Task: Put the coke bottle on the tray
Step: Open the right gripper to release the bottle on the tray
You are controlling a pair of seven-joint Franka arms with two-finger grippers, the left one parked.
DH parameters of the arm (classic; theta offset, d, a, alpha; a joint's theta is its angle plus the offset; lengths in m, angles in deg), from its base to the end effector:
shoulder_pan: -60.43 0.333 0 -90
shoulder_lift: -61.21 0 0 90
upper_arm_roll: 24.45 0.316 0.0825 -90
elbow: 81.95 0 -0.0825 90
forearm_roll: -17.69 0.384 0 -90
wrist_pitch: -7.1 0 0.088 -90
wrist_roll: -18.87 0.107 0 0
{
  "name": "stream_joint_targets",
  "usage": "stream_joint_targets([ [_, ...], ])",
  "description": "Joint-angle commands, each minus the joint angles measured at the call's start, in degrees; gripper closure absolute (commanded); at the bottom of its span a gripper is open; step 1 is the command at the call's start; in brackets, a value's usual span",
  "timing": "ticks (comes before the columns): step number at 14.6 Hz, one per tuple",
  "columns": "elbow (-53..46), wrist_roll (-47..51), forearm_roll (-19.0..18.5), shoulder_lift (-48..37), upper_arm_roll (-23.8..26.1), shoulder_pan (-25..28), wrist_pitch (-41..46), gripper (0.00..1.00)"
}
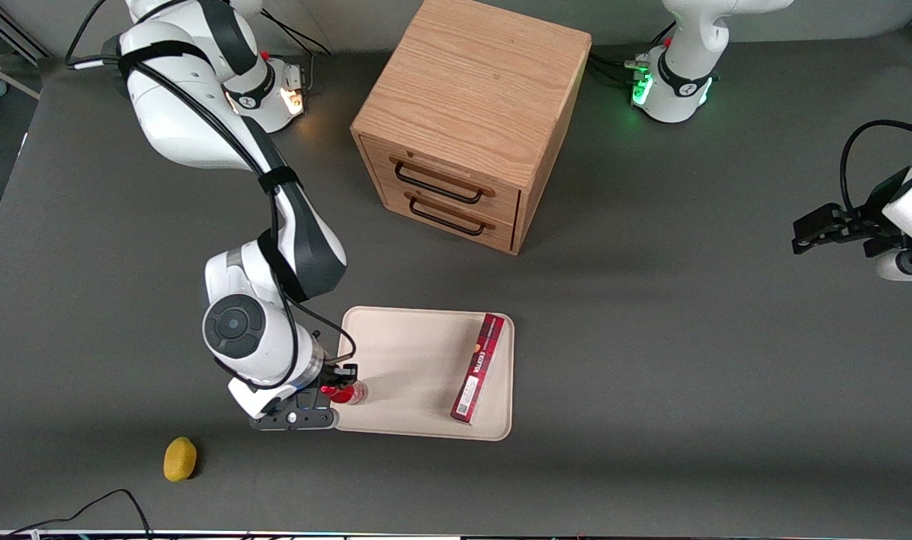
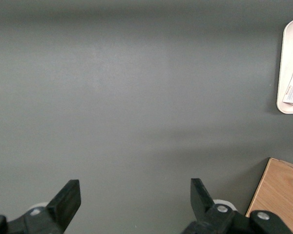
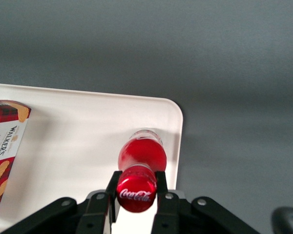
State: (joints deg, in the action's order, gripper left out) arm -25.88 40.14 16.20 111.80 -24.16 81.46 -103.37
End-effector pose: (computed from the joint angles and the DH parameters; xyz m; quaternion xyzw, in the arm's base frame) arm 0.7306 0.2816 0.3379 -0.9994 -0.0036 -0.0347 0.0024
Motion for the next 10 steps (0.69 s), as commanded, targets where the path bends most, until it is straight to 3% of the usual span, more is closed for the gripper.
stream_joint_targets([
  [1, -1.14, 2.19, -1.05, 1.18, -0.81, 0.86, -1.76, 0.96],
  [3, -0.35, 2.98, -1.31, 1.10, -0.81, 0.86, -2.29, 0.39],
  [4, 0.00, 2.99, -1.49, 1.01, -0.90, 0.95, -2.29, 0.00],
  [7, 3.93, 2.29, -1.76, -3.53, -0.55, 0.16, -0.37, 0.00],
  [10, 23.58, 0.97, -1.05, -20.99, 1.54, -3.61, 0.43, 0.00],
])
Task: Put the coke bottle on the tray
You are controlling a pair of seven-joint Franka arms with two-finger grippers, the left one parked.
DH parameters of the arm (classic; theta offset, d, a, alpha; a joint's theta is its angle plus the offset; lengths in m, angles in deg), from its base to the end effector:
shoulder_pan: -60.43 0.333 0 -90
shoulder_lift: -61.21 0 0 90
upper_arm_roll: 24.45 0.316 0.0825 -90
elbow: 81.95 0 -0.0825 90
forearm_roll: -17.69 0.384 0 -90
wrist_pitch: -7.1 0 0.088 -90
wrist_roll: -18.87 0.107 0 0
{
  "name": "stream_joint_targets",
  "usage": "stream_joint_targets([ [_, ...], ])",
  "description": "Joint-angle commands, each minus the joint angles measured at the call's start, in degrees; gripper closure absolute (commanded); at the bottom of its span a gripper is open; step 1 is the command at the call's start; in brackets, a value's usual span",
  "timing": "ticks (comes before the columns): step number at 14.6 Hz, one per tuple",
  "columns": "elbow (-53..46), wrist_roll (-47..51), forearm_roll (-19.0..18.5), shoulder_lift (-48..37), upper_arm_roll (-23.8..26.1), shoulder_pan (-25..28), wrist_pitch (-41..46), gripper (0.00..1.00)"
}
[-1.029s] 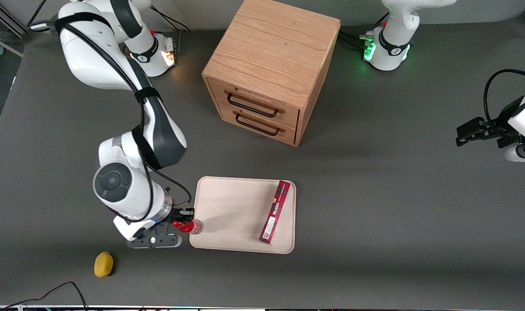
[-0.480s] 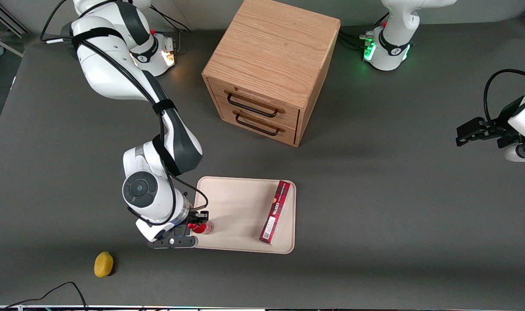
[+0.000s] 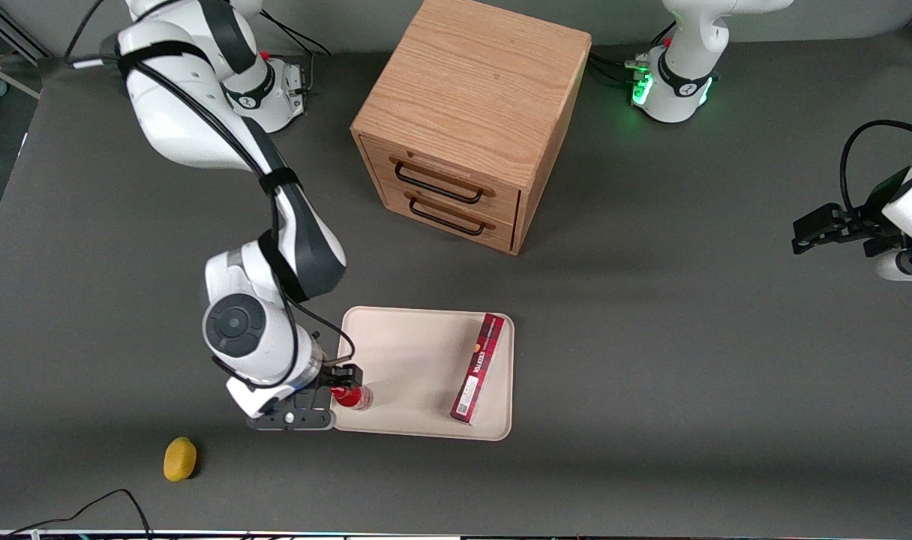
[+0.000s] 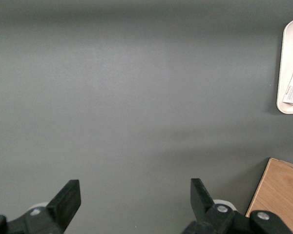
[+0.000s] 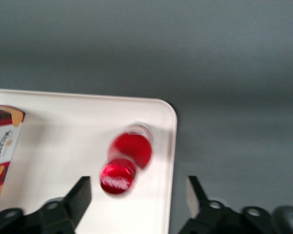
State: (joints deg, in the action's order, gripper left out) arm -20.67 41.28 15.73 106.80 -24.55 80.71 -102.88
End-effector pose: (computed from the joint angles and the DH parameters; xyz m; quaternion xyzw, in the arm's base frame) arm 0.7221 0.2633 0.3607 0.9994 -0.0138 0.0314 0.0058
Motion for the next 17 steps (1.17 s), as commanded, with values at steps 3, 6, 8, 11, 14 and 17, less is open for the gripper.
stream_joint_targets([
  [3, 31.49, -2.28, -0.23, -30.78, 8.17, -12.33, 3.87, 0.00],
  [6, 34.61, -2.98, 3.08, -39.15, 13.63, -24.36, 11.43, 0.00],
  [8, 35.48, -8.66, 3.72, -44.24, 14.52, -29.13, 17.05, 0.00],
  [11, 36.18, -14.32, 3.55, -49.17, 14.52, -32.22, 20.59, 0.00],
  [14, 36.19, -13.97, 3.55, -49.54, 14.43, -33.72, 17.88, 0.00],
  [17, 38.11, -13.09, 3.37, -51.55, 11.99, -32.23, 16.99, 0.00],
])
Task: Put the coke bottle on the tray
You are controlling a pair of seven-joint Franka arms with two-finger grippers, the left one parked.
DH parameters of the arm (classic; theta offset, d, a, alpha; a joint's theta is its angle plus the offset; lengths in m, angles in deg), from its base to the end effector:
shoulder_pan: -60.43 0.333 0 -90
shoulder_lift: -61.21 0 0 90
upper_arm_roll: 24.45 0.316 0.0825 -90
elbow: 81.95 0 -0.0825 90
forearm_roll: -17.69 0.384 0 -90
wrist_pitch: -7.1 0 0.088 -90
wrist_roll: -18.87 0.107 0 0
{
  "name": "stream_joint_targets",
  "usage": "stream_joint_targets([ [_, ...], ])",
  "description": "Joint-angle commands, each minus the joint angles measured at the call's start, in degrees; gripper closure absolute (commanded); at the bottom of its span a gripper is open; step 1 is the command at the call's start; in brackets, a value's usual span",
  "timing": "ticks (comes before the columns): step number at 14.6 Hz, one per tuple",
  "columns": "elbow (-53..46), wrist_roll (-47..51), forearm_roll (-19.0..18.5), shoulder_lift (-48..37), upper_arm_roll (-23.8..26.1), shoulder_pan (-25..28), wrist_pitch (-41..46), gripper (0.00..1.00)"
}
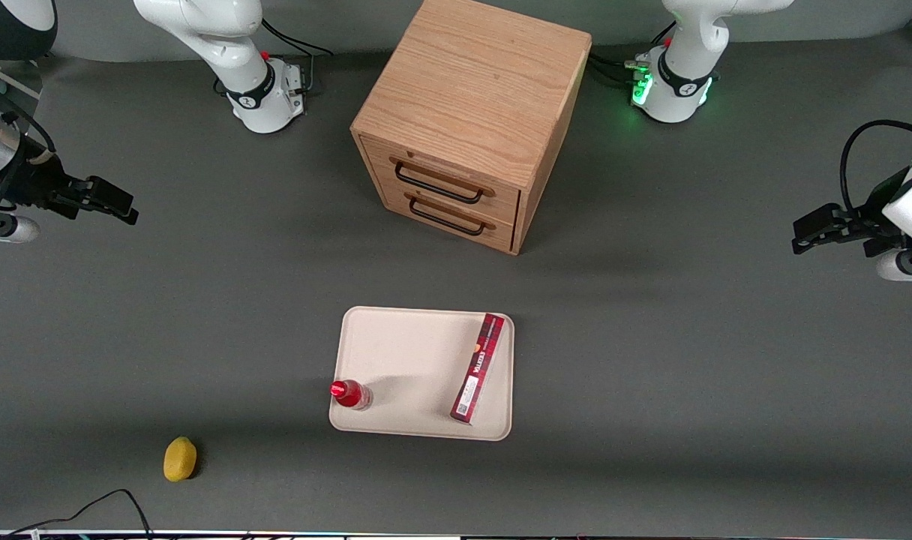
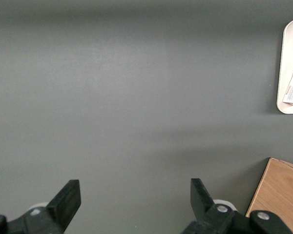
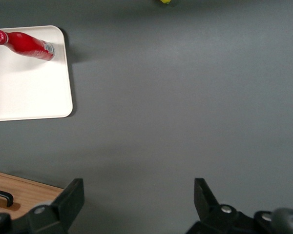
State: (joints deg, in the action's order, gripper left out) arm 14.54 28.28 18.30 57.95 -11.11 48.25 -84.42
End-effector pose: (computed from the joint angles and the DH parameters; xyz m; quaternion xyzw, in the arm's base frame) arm 0.5374 0.0154 0.6035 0.9972 -0.0724 -0.0155 0.0027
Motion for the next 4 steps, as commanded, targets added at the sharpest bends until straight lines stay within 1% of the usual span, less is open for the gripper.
stream_joint_targets([
  [1, 3.26, -0.09, 0.89, -2.98, -3.03, 2.93, -1.21, 0.00],
  [2, 3.52, -0.35, 0.80, -2.89, -4.96, 4.78, -1.12, 0.00],
  [4, 3.44, -0.35, 1.33, -2.63, -7.00, 6.55, -1.03, 0.00],
])
